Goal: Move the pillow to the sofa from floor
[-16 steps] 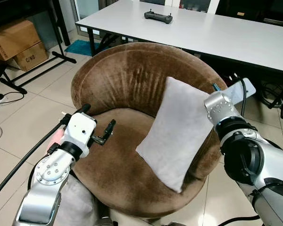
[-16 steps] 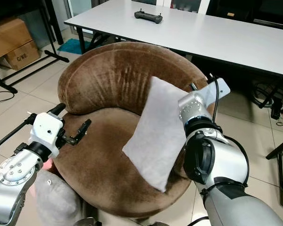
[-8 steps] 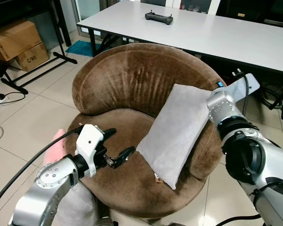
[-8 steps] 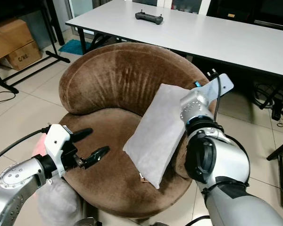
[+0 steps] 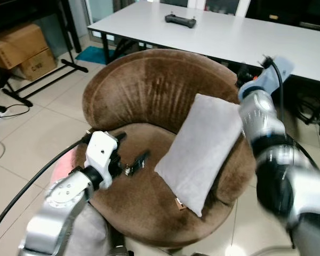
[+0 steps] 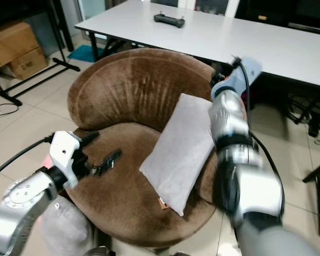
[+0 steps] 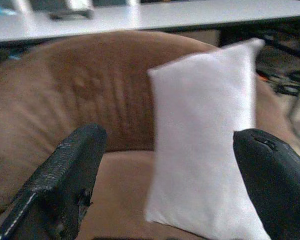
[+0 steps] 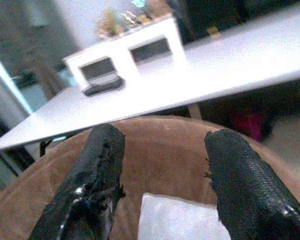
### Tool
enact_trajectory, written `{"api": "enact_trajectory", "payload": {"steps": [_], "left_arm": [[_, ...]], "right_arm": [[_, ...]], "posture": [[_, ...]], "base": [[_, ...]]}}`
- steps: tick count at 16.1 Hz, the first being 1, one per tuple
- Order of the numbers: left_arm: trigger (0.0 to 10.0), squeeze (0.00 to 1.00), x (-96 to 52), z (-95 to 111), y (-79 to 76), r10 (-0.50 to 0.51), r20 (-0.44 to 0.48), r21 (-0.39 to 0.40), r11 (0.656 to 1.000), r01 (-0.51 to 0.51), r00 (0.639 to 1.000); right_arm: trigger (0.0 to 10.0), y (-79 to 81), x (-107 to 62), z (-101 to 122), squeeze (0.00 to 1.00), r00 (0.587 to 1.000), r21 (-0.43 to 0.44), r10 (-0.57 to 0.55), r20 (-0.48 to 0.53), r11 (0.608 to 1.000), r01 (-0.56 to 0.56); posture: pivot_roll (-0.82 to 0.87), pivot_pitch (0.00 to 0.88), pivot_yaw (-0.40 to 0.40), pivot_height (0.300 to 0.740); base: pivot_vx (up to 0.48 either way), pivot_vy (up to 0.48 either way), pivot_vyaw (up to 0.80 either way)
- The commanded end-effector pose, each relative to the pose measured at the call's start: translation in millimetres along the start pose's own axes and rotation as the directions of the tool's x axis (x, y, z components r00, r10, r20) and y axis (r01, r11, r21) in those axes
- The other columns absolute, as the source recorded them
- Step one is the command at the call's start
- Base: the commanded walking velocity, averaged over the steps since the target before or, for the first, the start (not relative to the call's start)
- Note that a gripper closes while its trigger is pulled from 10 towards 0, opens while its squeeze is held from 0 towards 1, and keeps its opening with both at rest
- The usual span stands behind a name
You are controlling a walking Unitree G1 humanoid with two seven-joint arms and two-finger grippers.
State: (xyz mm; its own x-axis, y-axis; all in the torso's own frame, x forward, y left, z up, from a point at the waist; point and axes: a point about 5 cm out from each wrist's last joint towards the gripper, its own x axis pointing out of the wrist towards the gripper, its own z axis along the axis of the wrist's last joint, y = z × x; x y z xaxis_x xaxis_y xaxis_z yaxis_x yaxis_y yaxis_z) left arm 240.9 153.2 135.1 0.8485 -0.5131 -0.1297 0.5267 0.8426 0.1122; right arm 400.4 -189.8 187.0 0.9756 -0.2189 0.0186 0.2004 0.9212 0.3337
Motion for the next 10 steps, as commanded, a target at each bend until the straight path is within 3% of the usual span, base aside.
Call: {"api": "enact_trajectory", "payload": {"steps": [1, 3, 5, 6, 8, 10], "left_arm": [[10.0, 0.00, 0.2, -1.1, 3.8, 0.077, -0.013, 0.035, 0.996, -0.076, 0.997], [10.0, 0.00, 2.3, -4.2, 4.8, 0.136, -0.035, 0.062, 0.989, -0.133, 0.990], [10.0, 0.00, 6.7, -4.8, 8.3, 0.249, 0.024, 0.092, 0.964, -0.250, 0.968], [10.0, 0.00, 6.3, -7.3, 10.7, 0.293, 0.039, 0.097, 0.950, -0.296, 0.955], [10.0, 0.00, 1.0, -12.3, 14.0, 0.350, 0.017, 0.090, 0.932, -0.350, 0.937], [10.0, 0.00, -3.0, -14.3, 15.6, 0.375, 0.001, 0.087, 0.924, -0.374, 0.927]], "right_arm": [[10.0, -4.4, -10.0, -10.4, 0.00, 0.998, -0.026, 0.059, -0.023, 0.998, -0.060], [10.0, -9.4, -25.6, -20.6, 0.00, 0.987, 0.008, 0.150, -0.054, 0.989, -0.150], [10.0, -18.9, -60.1, -33.4, 0.00, 0.970, -0.090, 0.232, -0.079, 0.967, -0.238], [10.0, -21.6, -75.4, -39.5, 0.00, 0.963, -0.153, 0.244, -0.112, 0.954, -0.259], [10.0, -29.8, -104.5, -57.3, 0.00, 0.951, -0.195, 0.242, -0.192, 0.941, -0.278], [10.0, -32.4, -116.3, -66.1, 0.00, 0.944, -0.169, 0.236, -0.232, 0.946, -0.278]], "posture": [[0.05, 0.000, 0.007, 0.740], [0.04, 0.000, 0.014, 0.740], [0.01, 0.000, 0.021, 0.740], [0.00, 0.000, 0.014, 0.740], [0.03, 0.000, -0.019, 0.740], [0.04, 0.000, -0.024, 0.740]], "base": [[0.000, 0.000, 0.00], [0.000, 0.000, 0.00], [0.000, 0.000, 0.00], [0.000, 0.000, 0.00], [0.000, 0.000, 0.00], [0.000, 0.000, 0.00]]}}
